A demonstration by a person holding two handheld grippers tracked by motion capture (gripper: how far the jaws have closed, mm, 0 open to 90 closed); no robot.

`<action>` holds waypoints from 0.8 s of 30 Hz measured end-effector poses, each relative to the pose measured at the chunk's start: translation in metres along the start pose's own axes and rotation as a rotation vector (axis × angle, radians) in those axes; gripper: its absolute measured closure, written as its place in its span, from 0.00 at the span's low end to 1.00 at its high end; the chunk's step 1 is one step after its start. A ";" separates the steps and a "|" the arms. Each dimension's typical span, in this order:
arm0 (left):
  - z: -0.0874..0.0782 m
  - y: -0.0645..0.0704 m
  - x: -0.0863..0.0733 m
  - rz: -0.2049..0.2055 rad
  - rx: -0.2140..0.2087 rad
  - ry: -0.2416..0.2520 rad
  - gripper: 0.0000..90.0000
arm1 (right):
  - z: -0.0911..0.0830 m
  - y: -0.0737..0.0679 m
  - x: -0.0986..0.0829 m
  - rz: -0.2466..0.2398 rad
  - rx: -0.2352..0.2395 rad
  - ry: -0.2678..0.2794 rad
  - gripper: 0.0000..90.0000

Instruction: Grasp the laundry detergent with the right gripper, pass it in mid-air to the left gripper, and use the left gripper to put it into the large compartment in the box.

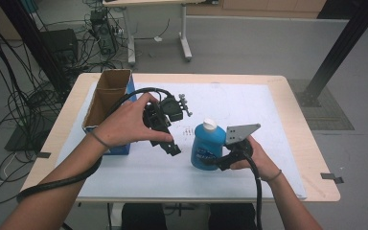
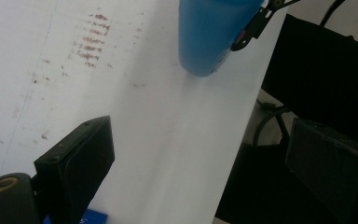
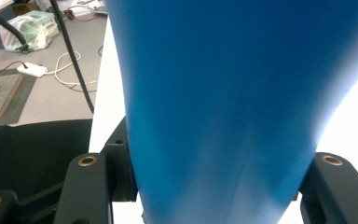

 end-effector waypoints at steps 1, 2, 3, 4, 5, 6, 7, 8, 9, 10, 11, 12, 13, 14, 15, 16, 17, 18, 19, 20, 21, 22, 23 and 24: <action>-0.001 0.001 0.002 0.007 0.001 -0.003 0.09 | 0.001 0.000 0.001 -0.002 0.006 -0.005 0.46; -0.001 0.002 0.003 0.013 0.001 -0.005 0.09 | 0.003 0.000 0.002 -0.005 0.009 -0.007 0.46; -0.001 0.003 0.004 0.020 -0.003 -0.008 0.09 | 0.004 -0.001 0.002 -0.005 0.013 -0.009 0.46; -0.002 0.004 0.006 0.031 -0.010 -0.010 0.09 | 0.006 -0.001 0.003 -0.010 0.018 -0.010 0.46; -0.002 0.004 0.007 0.033 -0.011 -0.010 0.09 | 0.008 -0.001 0.004 -0.015 0.023 -0.015 0.46; -0.003 0.006 0.009 0.042 -0.016 -0.011 0.09 | 0.009 -0.002 0.004 -0.016 0.026 -0.016 0.46; -0.003 0.006 0.010 0.044 -0.020 -0.012 0.09 | 0.011 -0.002 0.004 -0.015 0.032 -0.019 0.46; -0.002 0.007 0.012 0.047 -0.020 -0.015 0.09 | 0.012 -0.002 0.004 -0.016 0.035 -0.021 0.46; -0.002 0.008 0.013 0.054 -0.019 -0.021 0.09 | 0.014 -0.002 0.005 -0.019 0.040 -0.024 0.46; -0.002 0.010 0.015 0.063 -0.016 -0.027 0.09 | 0.015 -0.002 0.005 -0.020 0.045 -0.025 0.46; -0.001 0.011 0.017 0.064 -0.019 -0.031 0.09 | 0.017 -0.002 0.005 -0.022 0.051 -0.026 0.46; -0.001 0.011 0.020 0.076 -0.023 -0.039 0.09 | 0.019 -0.002 0.006 -0.027 0.054 -0.030 0.46; -0.001 0.012 0.021 0.078 -0.021 -0.042 0.09 | 0.021 -0.003 0.007 -0.031 0.061 -0.033 0.46; 0.000 0.012 0.022 0.080 -0.023 -0.044 0.09 | 0.022 -0.003 0.008 -0.031 0.064 -0.033 0.46; 0.000 0.013 0.024 0.084 -0.024 -0.048 0.09 | 0.023 -0.003 0.008 -0.032 0.068 -0.035 0.46; 0.001 0.013 0.025 0.086 -0.023 -0.051 0.09 | 0.025 -0.003 0.009 -0.035 0.070 -0.036 0.46; 0.001 0.014 0.027 0.091 -0.023 -0.057 0.09 | 0.026 -0.003 0.009 -0.038 0.074 -0.038 0.46; 0.002 0.014 0.029 0.096 -0.026 -0.064 0.09 | 0.027 -0.004 0.010 -0.038 0.077 -0.041 0.46; 0.003 0.015 0.030 0.102 -0.024 -0.063 0.09 | 0.028 -0.004 0.010 -0.040 0.079 -0.044 0.46; 0.003 0.015 0.031 0.111 -0.025 -0.069 0.09 | 0.029 -0.004 0.011 -0.043 0.082 -0.048 0.46; 0.004 0.017 0.033 0.112 -0.027 -0.069 0.09 | 0.031 -0.004 0.011 -0.045 0.083 -0.050 0.46; 0.004 0.017 0.034 0.113 -0.031 -0.071 0.09 | 0.032 -0.004 0.011 -0.044 0.090 -0.052 0.46; 0.005 0.017 0.035 0.118 -0.031 -0.076 0.09 | 0.033 -0.004 0.012 -0.045 0.095 -0.055 0.46; 0.006 0.017 0.037 0.118 -0.031 -0.078 0.09 | 0.033 -0.005 0.012 -0.046 0.096 -0.054 0.46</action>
Point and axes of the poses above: each handheld gripper's, and its own axes: z roughly forward along the jaws, x roughly out of its top, y roughly to its right, the point moved 6 cm from there along z, roughly forward along the jaws, and after that the axes turned 12 degrees about y, right-handed, at the moved point
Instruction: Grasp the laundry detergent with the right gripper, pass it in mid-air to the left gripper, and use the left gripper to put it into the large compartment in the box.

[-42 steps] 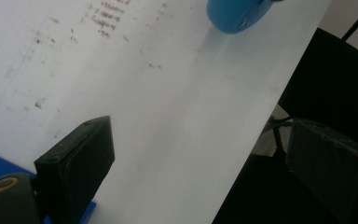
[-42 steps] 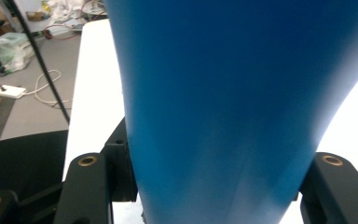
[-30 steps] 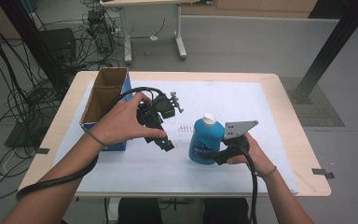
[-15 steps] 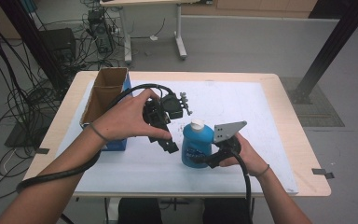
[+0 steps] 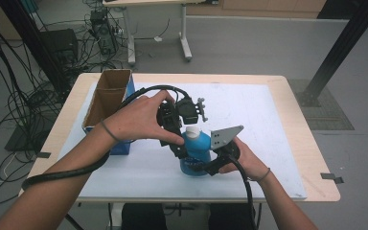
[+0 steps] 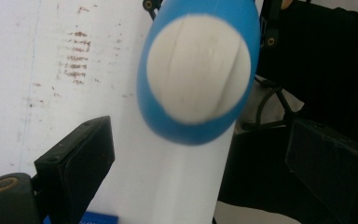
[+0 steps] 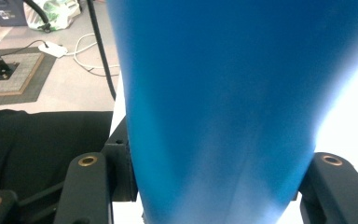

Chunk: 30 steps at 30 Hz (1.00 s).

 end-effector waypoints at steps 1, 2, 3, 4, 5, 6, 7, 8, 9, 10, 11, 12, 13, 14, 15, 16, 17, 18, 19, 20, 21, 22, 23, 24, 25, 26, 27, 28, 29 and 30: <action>0.001 0.000 0.002 0.008 -0.003 -0.009 0.09 | 0.001 0.000 0.000 0.000 0.003 -0.002 0.46; 0.002 0.001 0.004 0.013 -0.004 -0.015 0.09 | 0.002 0.000 0.001 -0.001 0.004 -0.005 0.46; 0.003 0.001 0.006 0.018 -0.005 -0.025 0.09 | 0.003 0.000 0.001 -0.009 0.005 -0.008 0.46; 0.004 0.002 0.007 0.026 -0.002 -0.028 0.09 | 0.003 0.000 0.002 -0.013 0.005 -0.010 0.46; 0.005 0.002 0.009 0.027 -0.002 -0.029 0.09 | 0.004 0.000 0.003 -0.013 0.008 -0.009 0.46; 0.006 0.003 0.011 0.032 -0.007 -0.038 0.09 | 0.004 0.000 0.003 -0.014 0.010 -0.009 0.46; 0.007 0.003 0.013 0.038 -0.008 -0.041 0.09 | 0.005 0.000 0.004 -0.014 0.014 -0.008 0.46; 0.009 0.004 0.015 0.043 -0.011 -0.047 0.09 | 0.005 0.000 0.004 -0.015 0.015 -0.008 0.46; 0.010 0.004 0.016 0.045 -0.013 -0.052 0.09 | 0.006 0.000 0.005 -0.016 0.017 -0.006 0.46; 0.012 0.004 0.018 0.053 -0.014 -0.061 0.09 | 0.006 0.000 0.005 -0.015 0.021 -0.008 0.46; 0.013 0.004 0.019 0.055 -0.013 -0.064 0.09 | 0.007 -0.001 0.005 -0.017 0.020 -0.008 0.46; 0.014 0.005 0.020 0.058 -0.012 -0.069 0.09 | 0.008 -0.001 0.005 -0.019 0.021 -0.007 0.46; 0.015 0.005 0.021 0.057 -0.015 -0.072 0.09 | 0.008 0.000 0.006 -0.019 0.023 -0.009 0.46; 0.015 0.005 0.022 0.063 -0.017 -0.073 0.09 | 0.008 0.000 0.006 -0.019 0.024 -0.009 0.46; 0.016 0.004 0.022 0.060 -0.018 -0.074 0.09 | 0.009 0.000 0.005 -0.018 0.025 -0.006 0.46; 0.016 0.005 0.023 0.062 -0.017 -0.076 0.09 | 0.009 0.000 0.005 -0.018 0.025 -0.007 0.46; 0.017 0.004 0.023 0.062 -0.018 -0.079 0.09 | 0.009 0.000 0.005 -0.021 0.025 -0.008 0.46; 0.017 0.004 0.023 0.063 -0.016 -0.081 0.09 | 0.009 0.000 0.005 -0.020 0.026 -0.008 0.46; 0.017 0.004 0.024 0.064 -0.014 -0.083 0.09 | 0.009 0.000 0.005 -0.020 0.026 -0.007 0.46; 0.018 0.004 0.024 0.059 -0.016 -0.083 0.09 | 0.009 -0.001 0.005 -0.019 0.025 -0.006 0.46; 0.018 0.004 0.024 0.063 -0.015 -0.083 0.09 | 0.009 -0.001 0.005 -0.020 0.027 -0.007 0.46; 0.018 0.004 0.024 0.063 -0.016 -0.084 0.09 | 0.009 -0.001 0.005 -0.020 0.026 -0.006 0.46; 0.018 0.004 0.024 0.065 -0.014 -0.083 0.09 | 0.009 0.000 0.005 -0.019 0.026 -0.005 0.46; 0.018 0.004 0.024 0.065 -0.013 -0.084 0.09 | 0.008 -0.001 0.005 -0.020 0.024 -0.004 0.46; 0.018 0.004 0.024 0.063 -0.012 -0.084 0.09 | 0.008 0.000 0.005 -0.019 0.025 -0.004 0.46; 0.018 0.004 0.024 0.063 -0.012 -0.082 0.09 | 0.008 -0.001 0.005 -0.016 0.025 -0.003 0.46; 0.018 0.004 0.024 0.063 -0.013 -0.079 0.09 | 0.008 -0.001 0.005 -0.019 0.024 -0.001 0.46; 0.018 0.004 0.024 0.066 -0.010 -0.083 0.09 | 0.008 0.000 0.005 -0.019 0.025 0.000 0.46; 0.018 0.004 0.024 0.066 -0.010 -0.083 0.09 | 0.008 0.000 0.005 -0.019 0.025 0.000 0.46; 0.018 0.004 0.024 0.066 -0.008 -0.082 0.09 | 0.008 -0.001 0.005 -0.018 0.025 0.001 0.46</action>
Point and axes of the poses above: each handheld gripper's, and its own axes: z roughly forward along the jaws, x roughly out of its top, y roughly to its right, the point moved 6 cm from there along z, roughly forward along the jaws, and after that the axes turned 12 degrees about y, right-handed, at the moved point
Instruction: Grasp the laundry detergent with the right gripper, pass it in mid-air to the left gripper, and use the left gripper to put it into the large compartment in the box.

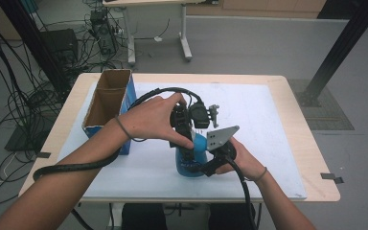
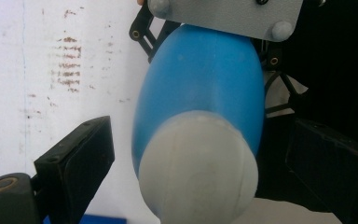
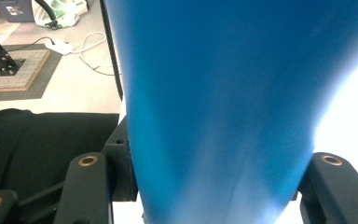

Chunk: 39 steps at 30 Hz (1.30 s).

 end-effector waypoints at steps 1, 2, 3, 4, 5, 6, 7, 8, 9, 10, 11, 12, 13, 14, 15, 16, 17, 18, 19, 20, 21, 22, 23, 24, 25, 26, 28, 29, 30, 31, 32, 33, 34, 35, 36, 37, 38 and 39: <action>0.000 0.000 0.000 -0.002 -0.001 0.003 0.09 | 0.000 0.000 0.000 -0.002 0.001 -0.001 0.46; -0.001 0.000 0.000 -0.003 0.001 0.002 0.09 | 0.000 0.000 0.000 -0.003 0.001 0.000 0.46; -0.001 0.000 -0.001 -0.003 0.001 0.003 0.09 | 0.000 0.000 0.000 -0.002 0.001 0.000 0.46; -0.001 0.000 -0.001 -0.004 0.000 0.003 0.09 | 0.000 0.000 0.000 -0.003 0.002 0.000 0.46; -0.001 0.000 -0.001 -0.002 0.003 0.005 0.09 | 0.001 0.000 0.000 -0.003 0.000 0.001 0.46; -0.001 0.000 -0.001 -0.003 0.004 0.008 0.09 | 0.001 0.000 0.000 -0.001 0.000 0.000 0.46; -0.001 -0.001 -0.001 -0.005 0.001 0.006 0.09 | 0.001 0.000 0.000 -0.002 -0.001 0.002 0.46; -0.001 -0.001 -0.001 -0.005 0.001 0.005 0.09 | 0.001 0.000 0.000 0.002 -0.001 0.003 0.46; -0.001 -0.001 -0.001 -0.004 0.003 0.005 0.09 | 0.001 0.000 0.000 0.001 -0.001 0.001 0.46; 0.000 -0.001 -0.001 -0.007 0.000 0.003 0.09 | 0.001 0.000 0.000 0.001 -0.002 0.001 0.46; 0.000 -0.001 -0.001 -0.004 0.000 0.002 0.09 | 0.001 0.000 0.000 0.001 -0.001 0.002 0.46; 0.000 -0.001 -0.002 -0.005 0.000 0.002 0.09 | 0.001 0.000 0.000 0.000 -0.001 0.003 0.46; 0.001 -0.001 -0.002 -0.004 0.001 0.003 0.09 | 0.001 0.000 0.000 0.000 -0.004 0.006 0.46; 0.001 -0.002 -0.002 -0.005 -0.002 0.005 0.09 | 0.001 0.000 0.000 0.000 -0.002 0.007 0.46; 0.001 -0.002 -0.002 -0.006 -0.003 0.008 0.09 | 0.001 0.000 0.000 0.002 0.000 0.007 0.46; 0.001 -0.002 -0.002 -0.003 -0.002 0.005 0.09 | 0.002 0.000 0.000 0.000 -0.001 0.007 0.46; 0.001 -0.002 -0.002 -0.004 -0.004 0.004 0.09 | 0.002 0.001 0.000 0.000 0.000 0.006 0.46; 0.001 -0.002 -0.002 -0.008 -0.002 0.005 0.09 | 0.002 0.001 0.000 0.002 0.000 0.006 0.46; 0.001 -0.002 -0.002 -0.008 -0.001 0.006 0.09 | 0.003 0.001 -0.001 0.001 -0.002 0.007 0.46; 0.001 -0.003 -0.002 -0.005 -0.002 0.004 0.09 | 0.003 0.001 -0.001 0.004 0.000 0.005 0.46; 0.001 -0.003 -0.003 -0.004 -0.002 0.009 0.09 | 0.003 0.001 -0.001 0.001 -0.002 0.007 0.46; 0.001 -0.003 -0.003 -0.005 -0.006 0.012 0.09 | 0.003 0.000 -0.001 0.004 -0.002 0.007 0.46; 0.001 -0.004 -0.004 -0.006 -0.011 0.011 0.09 | 0.003 0.000 -0.001 0.005 -0.002 0.008 0.46; 0.001 -0.003 -0.004 -0.005 -0.009 0.012 0.09 | 0.003 0.001 -0.001 0.002 -0.003 0.008 0.46; 0.001 -0.003 -0.003 -0.006 -0.010 0.010 0.09 | 0.003 0.001 -0.001 0.005 -0.001 0.008 0.46; 0.002 -0.003 -0.003 -0.003 -0.007 0.007 0.09 | 0.003 0.001 -0.001 0.004 -0.001 0.008 0.46; 0.001 -0.003 -0.003 -0.004 -0.009 0.010 0.09 | 0.004 0.001 -0.001 0.005 -0.001 0.005 0.46; 0.001 -0.003 -0.004 -0.003 -0.007 0.012 0.09 | 0.004 0.001 -0.001 0.002 -0.003 0.006 0.46; 0.001 -0.003 -0.004 -0.005 -0.007 0.014 0.09 | 0.004 0.001 -0.001 0.003 -0.003 0.007 0.46; 0.000 -0.004 -0.004 -0.005 -0.009 0.015 0.09 | 0.004 0.001 -0.001 0.005 -0.001 0.005 0.46; 0.000 -0.004 -0.004 -0.006 -0.008 0.013 0.09 | 0.004 0.000 0.000 0.005 -0.003 0.003 0.46; 0.000 -0.004 -0.004 -0.004 -0.005 0.012 0.09 | 0.004 0.000 0.000 0.002 -0.003 0.005 0.46; 0.000 -0.004 -0.004 -0.004 -0.005 0.012 0.09 | 0.004 0.001 0.000 0.003 -0.002 0.006 0.46; 0.000 -0.004 -0.004 -0.004 -0.006 0.011 0.09 | 0.004 0.001 0.000 0.003 -0.004 0.007 0.46; 0.000 -0.004 -0.004 -0.004 -0.006 0.012 0.09 | 0.004 0.001 0.000 0.004 -0.003 0.007 0.46; 0.000 -0.004 -0.004 -0.004 -0.006 0.013 0.09 | 0.004 0.001 -0.001 0.004 -0.003 0.007 0.46; 0.000 -0.004 -0.004 -0.003 -0.002 0.011 0.09 | 0.004 0.001 -0.001 0.003 -0.004 0.008 0.46; 0.000 -0.003 -0.004 -0.002 -0.001 0.011 0.09 | 0.004 0.001 0.000 0.003 -0.004 0.007 0.46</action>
Point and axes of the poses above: each handheld gripper's, and its own axes: z roughly forward along the jaws, x roughly out of its top, y roughly to its right, the point moved 6 cm from there along z, roughly forward along the jaws, and after that the axes turned 12 degrees about y, right-handed, at the moved point
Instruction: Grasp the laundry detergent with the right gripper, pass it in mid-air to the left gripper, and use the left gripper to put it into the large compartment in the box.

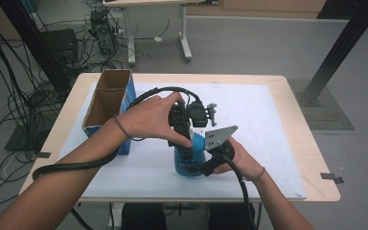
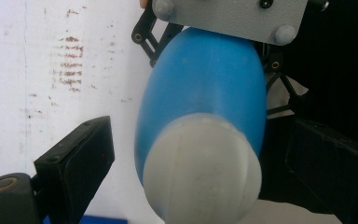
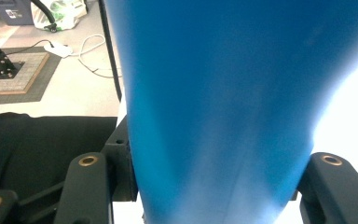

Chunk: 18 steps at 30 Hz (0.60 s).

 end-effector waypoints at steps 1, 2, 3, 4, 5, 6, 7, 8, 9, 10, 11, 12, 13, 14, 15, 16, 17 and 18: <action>0.000 0.000 0.000 -0.002 0.001 0.002 0.09 | 0.000 0.000 0.000 0.000 0.000 0.000 0.46; 0.000 0.000 0.000 -0.002 -0.001 0.001 0.09 | 0.000 0.000 0.000 -0.001 -0.002 0.001 0.46; 0.000 0.000 0.000 -0.001 0.000 -0.001 0.09 | 0.000 0.000 0.000 -0.002 -0.002 0.001 0.46; 0.000 0.000 0.000 -0.001 0.001 -0.001 0.09 | 0.001 0.000 0.000 -0.002 -0.001 0.001 0.46; 0.001 0.000 0.000 -0.002 -0.002 -0.002 0.09 | 0.001 0.000 0.000 -0.003 -0.002 0.002 0.46; 0.001 0.000 0.000 -0.001 -0.001 -0.002 0.09 | 0.000 0.000 0.000 -0.001 0.000 0.000 0.46; 0.001 0.001 0.000 -0.001 0.001 -0.001 0.09 | 0.000 0.000 0.000 0.000 -0.001 -0.001 0.46; 0.000 0.000 0.000 -0.002 -0.001 -0.001 0.09 | 0.000 0.000 0.000 -0.003 -0.002 0.001 0.46; 0.000 0.000 0.000 -0.003 -0.001 0.000 0.09 | 0.000 0.000 0.000 -0.003 -0.002 0.001 0.46; 0.000 0.000 0.000 -0.003 0.001 0.000 0.09 | 0.000 0.000 0.000 -0.003 -0.003 0.002 0.46; 0.000 0.000 0.000 -0.005 0.001 -0.001 0.09 | 0.000 -0.001 0.000 -0.002 -0.005 0.001 0.46; 0.000 0.000 0.000 -0.002 -0.001 -0.003 0.09 | 0.000 -0.001 0.001 -0.003 -0.005 -0.001 0.46; 0.000 0.000 0.000 -0.002 -0.001 -0.003 0.09 | 0.000 -0.001 0.001 -0.004 -0.007 -0.001 0.46; 0.000 0.000 0.000 -0.003 0.000 -0.004 0.09 | -0.001 0.000 0.001 -0.001 -0.005 0.000 0.46; 0.001 0.000 0.000 -0.003 0.001 -0.005 0.09 | -0.001 0.000 0.001 -0.002 -0.005 0.000 0.46; 0.000 0.000 0.000 -0.005 0.002 -0.003 0.09 | -0.001 -0.001 0.001 -0.004 -0.005 0.000 0.46; 0.000 0.000 0.000 -0.007 0.002 -0.004 0.09 | -0.001 0.000 0.001 -0.002 -0.004 -0.001 0.46; 0.000 0.000 0.000 -0.006 0.003 -0.005 0.09 | 0.000 -0.001 0.001 -0.003 -0.005 0.000 0.46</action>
Point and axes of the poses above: each handheld gripper's, and its own axes: z roughly forward along the jaws, x roughly out of its top, y roughly to its right, the point moved 6 cm from there along z, roughly forward along the jaws, and after that the axes turned 12 degrees about y, right-handed, at the moved point
